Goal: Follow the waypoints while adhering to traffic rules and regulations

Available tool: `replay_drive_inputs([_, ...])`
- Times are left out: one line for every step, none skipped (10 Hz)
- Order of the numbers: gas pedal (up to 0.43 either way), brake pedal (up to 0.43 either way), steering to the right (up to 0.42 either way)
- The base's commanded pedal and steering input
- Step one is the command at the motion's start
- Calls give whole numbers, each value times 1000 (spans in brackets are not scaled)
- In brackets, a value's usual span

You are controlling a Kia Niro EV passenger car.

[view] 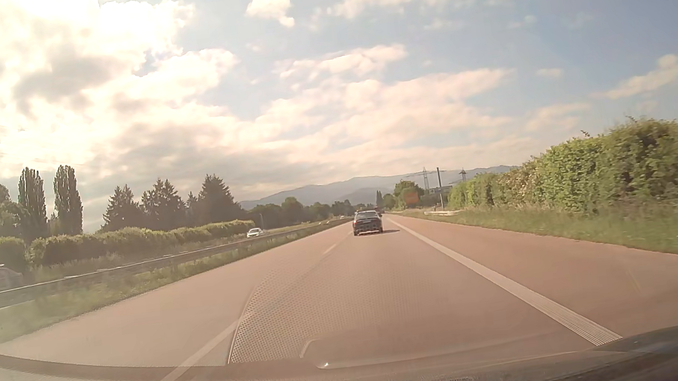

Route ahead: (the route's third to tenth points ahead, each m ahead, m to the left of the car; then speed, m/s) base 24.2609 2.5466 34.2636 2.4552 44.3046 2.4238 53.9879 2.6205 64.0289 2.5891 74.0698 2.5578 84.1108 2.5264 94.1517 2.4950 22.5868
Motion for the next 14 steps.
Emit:
replay_drive_inputs([220, 0, -2])
replay_drive_inputs([220, 0, -2])
replay_drive_inputs([220, 0, -2])
replay_drive_inputs([220, 0, -2])
replay_drive_inputs([220, 0, -2])
replay_drive_inputs([220, 0, -2])
replay_drive_inputs([220, 0, -2])
replay_drive_inputs([220, 0, -2])
replay_drive_inputs([220, 0, -2])
replay_drive_inputs([220, 0, -2])
replay_drive_inputs([220, 0, -2])
replay_drive_inputs([220, 0, -2])
replay_drive_inputs([220, 0, -2])
replay_drive_inputs([220, 0, -2])
